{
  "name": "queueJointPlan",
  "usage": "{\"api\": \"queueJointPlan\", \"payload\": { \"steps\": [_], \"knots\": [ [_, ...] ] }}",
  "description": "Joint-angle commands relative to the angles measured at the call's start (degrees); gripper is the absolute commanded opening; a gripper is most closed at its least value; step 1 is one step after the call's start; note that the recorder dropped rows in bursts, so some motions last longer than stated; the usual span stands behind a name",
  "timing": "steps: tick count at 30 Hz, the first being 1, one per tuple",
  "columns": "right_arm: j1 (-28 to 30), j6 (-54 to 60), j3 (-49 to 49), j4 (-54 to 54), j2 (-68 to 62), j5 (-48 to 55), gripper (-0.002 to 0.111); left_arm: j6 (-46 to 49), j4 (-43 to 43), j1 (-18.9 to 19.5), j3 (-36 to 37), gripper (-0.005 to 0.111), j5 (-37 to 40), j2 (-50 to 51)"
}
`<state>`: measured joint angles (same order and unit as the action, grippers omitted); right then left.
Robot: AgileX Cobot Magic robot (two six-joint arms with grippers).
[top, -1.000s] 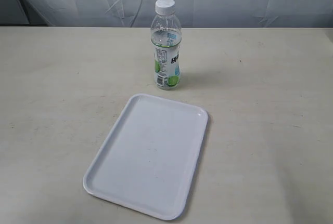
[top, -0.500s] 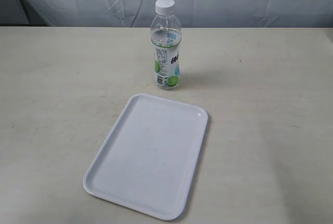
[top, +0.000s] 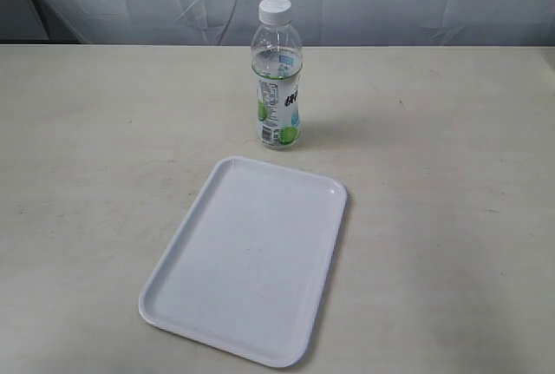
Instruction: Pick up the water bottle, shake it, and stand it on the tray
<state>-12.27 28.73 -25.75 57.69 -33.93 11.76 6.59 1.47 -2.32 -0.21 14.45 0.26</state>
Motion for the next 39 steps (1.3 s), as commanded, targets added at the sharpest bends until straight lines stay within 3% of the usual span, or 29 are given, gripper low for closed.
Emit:
{"api": "queueJointPlan", "payload": {
  "steps": [1,6,12,19,26,30,32,36,39],
  "knots": [
    [0.11,11.42,-8.24,-0.52,-23.25,11.35,-0.001,-0.05,0.10,-0.02,0.21,0.000,-0.77,-0.26],
    [0.11,16.78,-17.83,0.53,-42.04,14.37,-0.001,-0.17,0.10,-0.02,0.21,0.000,-0.77,-0.26],
    [-2.99,18.36,-24.25,2.13,-52.50,12.52,-0.001,-0.17,0.10,-0.02,0.21,0.000,-0.77,-0.26],
    [-14.55,30.30,-28.87,2.13,-55.34,2.33,-0.001,-0.17,0.10,-0.02,0.21,0.000,-0.77,-0.26],
    [-24.08,32.34,-32.96,-0.99,-59.71,-11.38,0.001,-0.17,0.10,-0.02,0.21,0.000,-0.77,-0.26],
    [-26.09,32.34,-34.60,-1.09,-63.40,-11.35,0.027,-0.17,0.10,-0.02,0.21,0.000,-0.77,-0.26],
    [-26.54,32.34,-35.40,-1.09,-65.33,-12.27,0.048,-0.03,0.10,-0.02,0.21,0.000,-0.77,-0.26],
    [-26.68,32.20,-36.54,-0.59,-68.38,-16.89,0.104,0.00,0.10,-0.02,0.21,0.000,-0.77,-0.26],
    [-26.68,32.20,-37.23,-0.14,-70.16,-16.39,0.104,0.00,0.10,-0.02,0.21,0.000,-0.77,-0.26]
  ]
}}
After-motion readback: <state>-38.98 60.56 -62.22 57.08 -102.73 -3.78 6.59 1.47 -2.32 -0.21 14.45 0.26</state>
